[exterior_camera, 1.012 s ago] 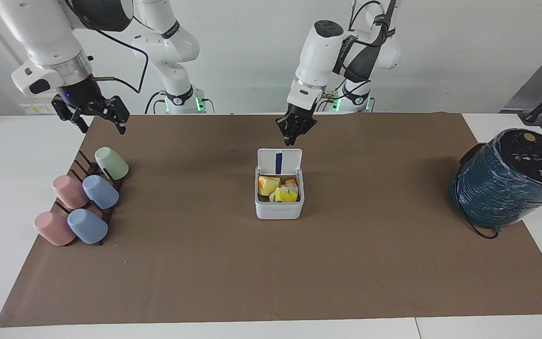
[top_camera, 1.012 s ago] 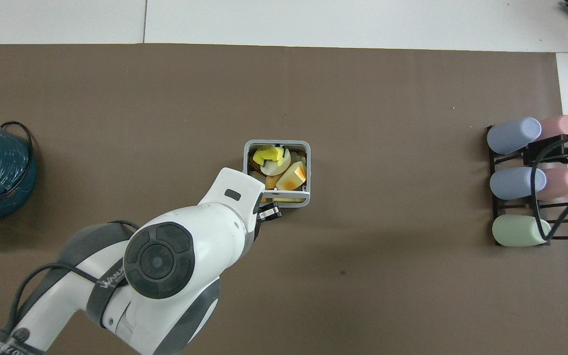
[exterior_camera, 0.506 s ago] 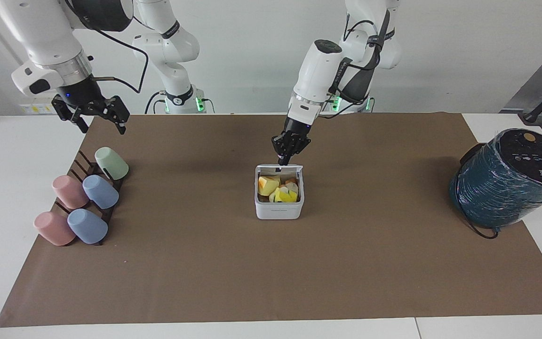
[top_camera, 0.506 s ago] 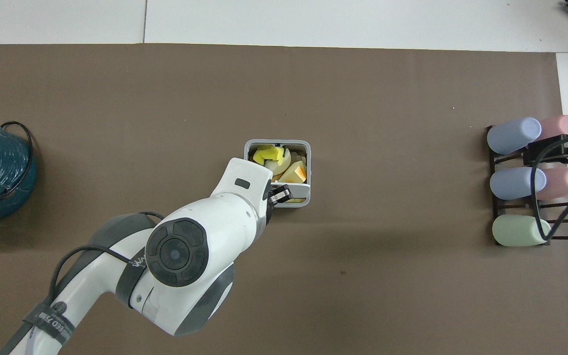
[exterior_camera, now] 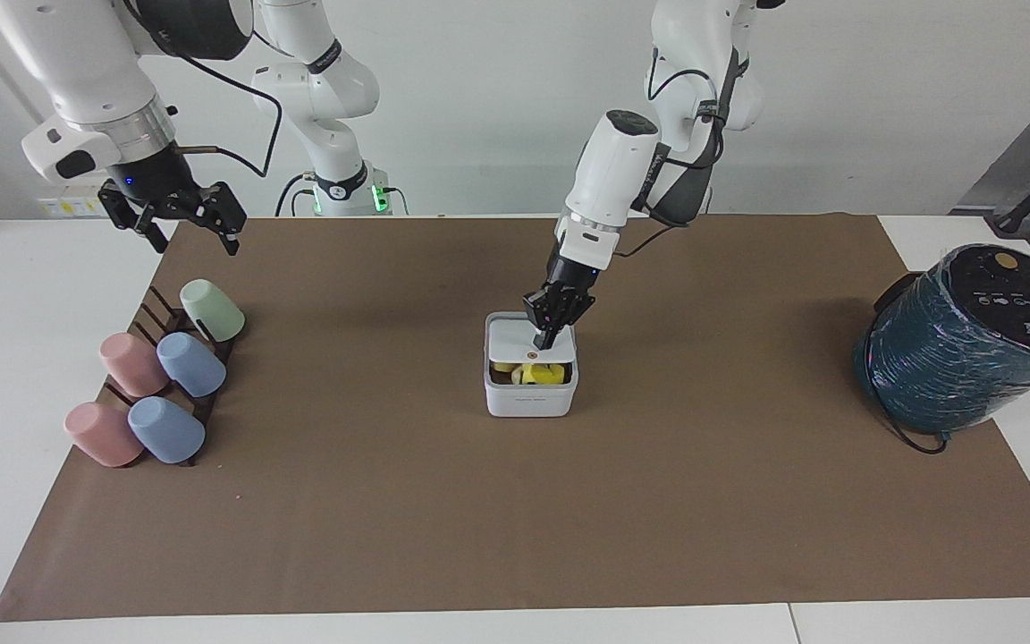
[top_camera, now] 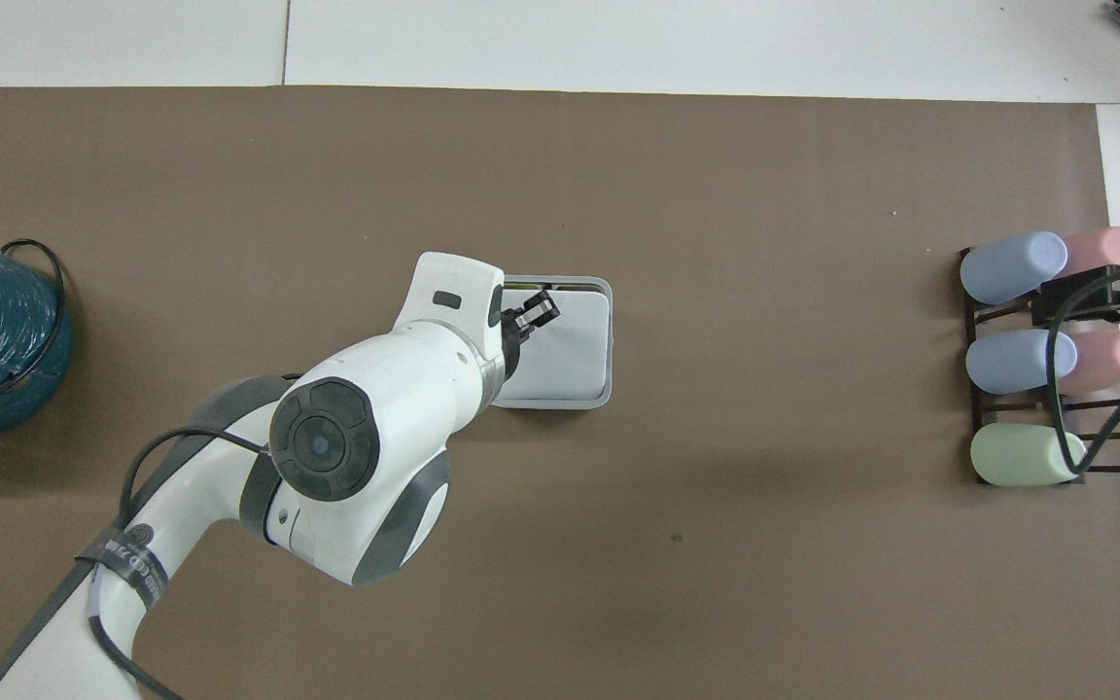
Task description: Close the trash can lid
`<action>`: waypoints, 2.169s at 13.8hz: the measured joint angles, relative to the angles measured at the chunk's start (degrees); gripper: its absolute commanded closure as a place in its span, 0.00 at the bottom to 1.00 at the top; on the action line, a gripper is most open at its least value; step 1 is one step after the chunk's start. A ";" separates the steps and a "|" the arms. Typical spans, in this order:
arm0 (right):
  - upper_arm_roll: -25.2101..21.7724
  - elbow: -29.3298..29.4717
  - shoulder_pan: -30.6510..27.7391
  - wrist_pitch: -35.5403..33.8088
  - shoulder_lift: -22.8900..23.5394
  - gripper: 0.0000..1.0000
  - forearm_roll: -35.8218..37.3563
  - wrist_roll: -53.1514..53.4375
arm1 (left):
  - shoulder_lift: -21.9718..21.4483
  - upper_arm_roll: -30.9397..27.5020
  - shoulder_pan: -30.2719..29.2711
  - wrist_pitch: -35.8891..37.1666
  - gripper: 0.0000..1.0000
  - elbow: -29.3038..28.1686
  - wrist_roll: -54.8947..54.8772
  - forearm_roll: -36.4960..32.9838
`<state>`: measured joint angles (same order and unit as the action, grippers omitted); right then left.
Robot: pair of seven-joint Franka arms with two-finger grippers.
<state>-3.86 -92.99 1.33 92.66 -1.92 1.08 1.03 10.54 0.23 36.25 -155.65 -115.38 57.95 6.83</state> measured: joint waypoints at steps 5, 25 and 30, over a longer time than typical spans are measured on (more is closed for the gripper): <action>0.00 0.00 0.00 0.00 0.00 0.00 0.00 0.00 | 3.39 0.00 0.00 -0.72 0.87 2.46 0.00 0.00; 0.00 0.00 0.00 0.00 0.00 0.00 0.00 0.00 | 1.17 -0.67 -17.83 49.32 0.78 22.10 -30.52 0.02; 0.00 0.00 0.00 0.00 0.00 0.00 0.00 0.00 | -0.98 -1.41 -30.21 58.05 0.71 22.10 -54.09 0.02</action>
<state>-3.86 -92.99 1.33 92.66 -1.92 1.08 1.03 9.56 -1.18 6.03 -97.60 -93.28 3.86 6.84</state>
